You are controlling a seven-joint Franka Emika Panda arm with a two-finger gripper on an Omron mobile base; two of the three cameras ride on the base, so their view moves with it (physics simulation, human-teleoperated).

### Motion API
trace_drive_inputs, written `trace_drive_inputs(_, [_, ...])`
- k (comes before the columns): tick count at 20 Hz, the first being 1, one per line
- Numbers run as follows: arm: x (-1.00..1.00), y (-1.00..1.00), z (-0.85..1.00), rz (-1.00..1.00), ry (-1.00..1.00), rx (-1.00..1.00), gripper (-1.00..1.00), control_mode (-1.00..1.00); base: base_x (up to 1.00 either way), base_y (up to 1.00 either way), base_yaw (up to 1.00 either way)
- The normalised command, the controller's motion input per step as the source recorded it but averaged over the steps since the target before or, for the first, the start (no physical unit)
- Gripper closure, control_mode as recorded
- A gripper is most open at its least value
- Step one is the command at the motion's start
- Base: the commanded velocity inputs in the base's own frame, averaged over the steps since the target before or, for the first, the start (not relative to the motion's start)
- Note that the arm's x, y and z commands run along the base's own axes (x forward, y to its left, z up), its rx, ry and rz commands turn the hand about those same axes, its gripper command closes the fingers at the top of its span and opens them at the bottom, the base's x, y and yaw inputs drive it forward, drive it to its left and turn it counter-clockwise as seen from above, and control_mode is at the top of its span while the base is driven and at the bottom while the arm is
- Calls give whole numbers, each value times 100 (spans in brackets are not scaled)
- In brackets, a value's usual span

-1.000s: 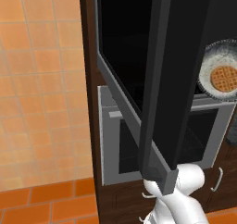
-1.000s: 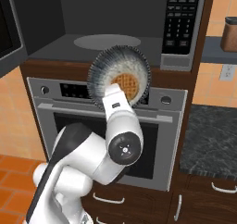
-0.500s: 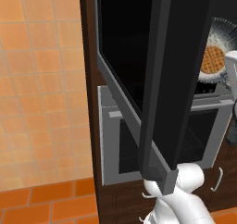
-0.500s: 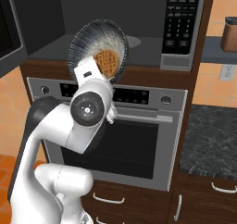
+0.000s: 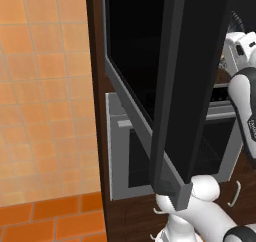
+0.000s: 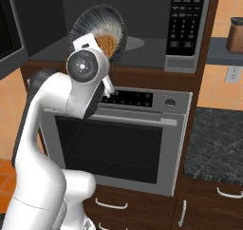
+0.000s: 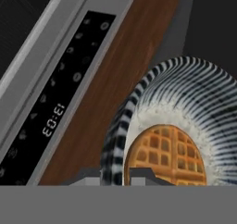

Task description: Open the microwave, place the bowl with waffle inside the microwave, then close the microwave door and turn it on.

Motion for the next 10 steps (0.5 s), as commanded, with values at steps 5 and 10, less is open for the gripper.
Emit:
trace_drive_inputs(5, [64,17,33,0,22,-2,100,-100,0,0,0])
trace_drive_inputs(10, [44,7,13,0,2,0,100,-100,0,0,0])
